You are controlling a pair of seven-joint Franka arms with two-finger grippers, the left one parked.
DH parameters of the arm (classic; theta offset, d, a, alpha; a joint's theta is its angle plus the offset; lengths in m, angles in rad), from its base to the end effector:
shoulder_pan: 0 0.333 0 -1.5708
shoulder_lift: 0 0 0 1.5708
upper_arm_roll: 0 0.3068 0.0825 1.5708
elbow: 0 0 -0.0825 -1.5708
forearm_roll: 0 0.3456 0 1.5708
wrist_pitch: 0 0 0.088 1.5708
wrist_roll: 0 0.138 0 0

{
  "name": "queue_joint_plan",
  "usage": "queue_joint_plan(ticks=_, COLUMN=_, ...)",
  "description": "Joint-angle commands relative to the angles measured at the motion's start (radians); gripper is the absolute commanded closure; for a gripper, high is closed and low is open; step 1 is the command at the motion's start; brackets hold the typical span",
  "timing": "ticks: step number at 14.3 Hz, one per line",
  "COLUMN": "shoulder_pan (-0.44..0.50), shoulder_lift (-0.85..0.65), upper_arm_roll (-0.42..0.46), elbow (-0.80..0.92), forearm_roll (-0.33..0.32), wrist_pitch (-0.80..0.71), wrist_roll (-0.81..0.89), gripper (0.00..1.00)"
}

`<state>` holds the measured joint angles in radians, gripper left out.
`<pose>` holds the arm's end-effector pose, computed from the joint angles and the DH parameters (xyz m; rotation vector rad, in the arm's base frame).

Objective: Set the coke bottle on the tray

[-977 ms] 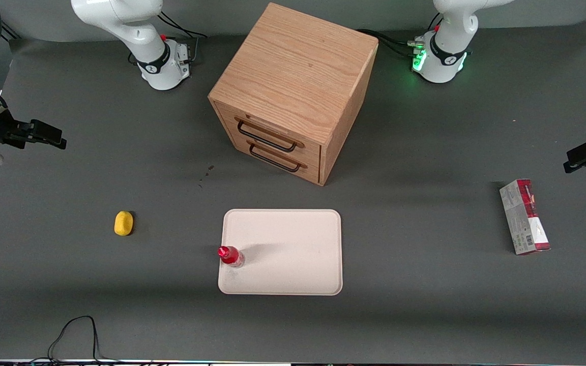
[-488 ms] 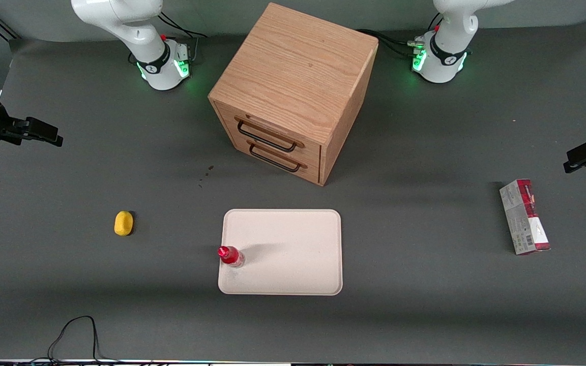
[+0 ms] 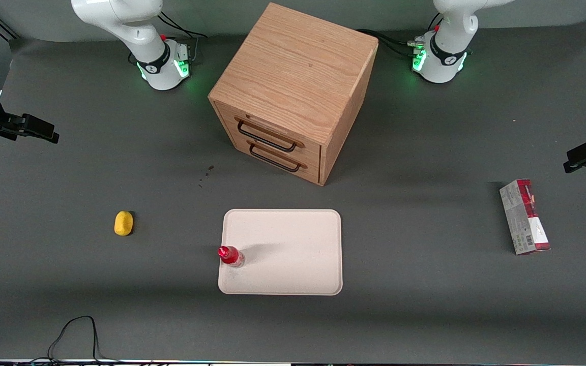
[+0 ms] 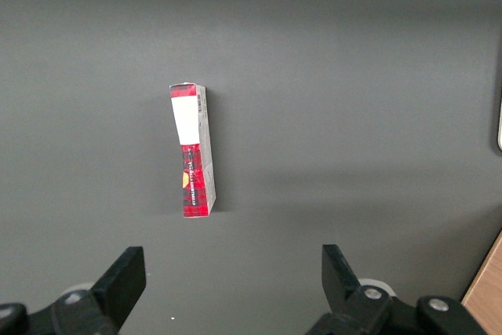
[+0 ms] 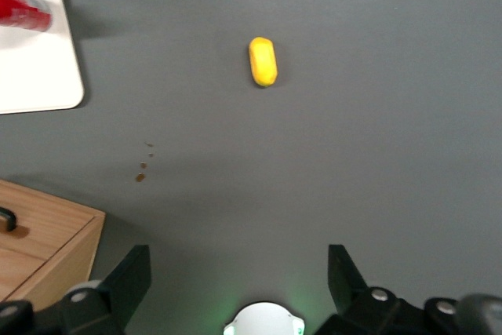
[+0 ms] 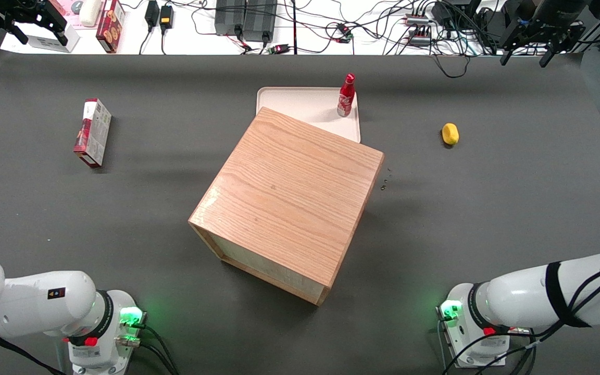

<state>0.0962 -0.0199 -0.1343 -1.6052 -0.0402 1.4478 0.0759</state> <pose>0.4908 -0.0253 0.5701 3.0891 -0.1793 -0.2122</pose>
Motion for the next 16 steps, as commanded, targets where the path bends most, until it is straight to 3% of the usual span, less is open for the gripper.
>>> queue_joint_plan(ticks=1, shoulder_pan=-0.003, shoulder_lift=-0.012, upper_arm_roll=0.005, elbow=0.005, forearm_roll=-0.023, wrist_pitch=-0.012, wrist_roll=0.016, gripper=0.0)
queue_joint_plan(ticks=16, shoulder_pan=-0.003, shoulder_lift=-0.009, upper_arm_roll=0.012, elbow=0.004, forearm_roll=-0.009, wrist_pitch=0.043, wrist_roll=-0.054, gripper=0.0)
